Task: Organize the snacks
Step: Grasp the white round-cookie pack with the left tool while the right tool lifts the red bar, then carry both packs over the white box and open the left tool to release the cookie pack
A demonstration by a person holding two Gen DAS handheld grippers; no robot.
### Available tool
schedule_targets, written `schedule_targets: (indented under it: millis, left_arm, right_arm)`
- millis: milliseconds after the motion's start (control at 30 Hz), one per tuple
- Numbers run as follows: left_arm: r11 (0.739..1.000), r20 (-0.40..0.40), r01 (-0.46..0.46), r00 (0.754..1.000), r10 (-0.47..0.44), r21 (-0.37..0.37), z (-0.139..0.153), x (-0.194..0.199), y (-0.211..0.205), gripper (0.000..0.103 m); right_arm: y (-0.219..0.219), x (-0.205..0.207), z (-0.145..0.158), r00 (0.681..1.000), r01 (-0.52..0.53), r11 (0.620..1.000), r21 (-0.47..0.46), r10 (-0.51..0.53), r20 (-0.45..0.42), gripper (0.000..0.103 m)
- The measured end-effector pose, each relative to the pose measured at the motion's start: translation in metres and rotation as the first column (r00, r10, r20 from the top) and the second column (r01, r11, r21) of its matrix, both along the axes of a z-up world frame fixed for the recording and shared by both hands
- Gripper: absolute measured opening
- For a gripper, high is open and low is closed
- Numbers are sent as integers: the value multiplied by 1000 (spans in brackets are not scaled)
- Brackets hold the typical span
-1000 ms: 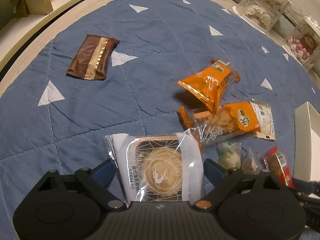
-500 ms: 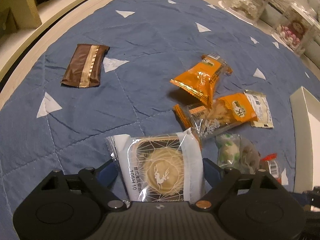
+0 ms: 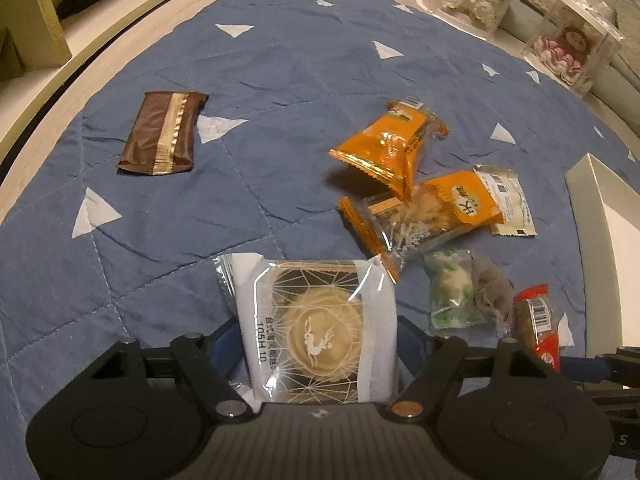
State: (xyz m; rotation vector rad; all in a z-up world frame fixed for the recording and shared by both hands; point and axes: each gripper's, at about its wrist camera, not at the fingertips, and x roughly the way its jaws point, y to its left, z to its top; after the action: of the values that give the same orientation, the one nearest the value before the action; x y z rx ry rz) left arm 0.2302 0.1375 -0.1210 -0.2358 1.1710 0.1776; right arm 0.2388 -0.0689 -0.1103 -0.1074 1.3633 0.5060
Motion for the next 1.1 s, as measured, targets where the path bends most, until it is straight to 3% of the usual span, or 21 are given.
schedule_targets:
  millis: [233,567,800,1100]
  left_arm:
    - [1000,-4,-8,1000,8,6,-1,2,-5,74]
    - [999,6,-42,999,43,-8,9,-1,0,66]
    - [999,71,-34,997,34,-2,36,-11,-9,66]
    - [998,160,59,985,-58,-4,70,-19,-55,66]
  right_arm:
    - [12,-5,-5,999,46,998,-42,-45,30,47]
    - [3,3,4,995,88,996,-12,-88,47,41]
    - [-9,0,30,988,92,996,20,-93,122,41]
    - [-35,-15,72,963,127,990,57,-137,230,41]
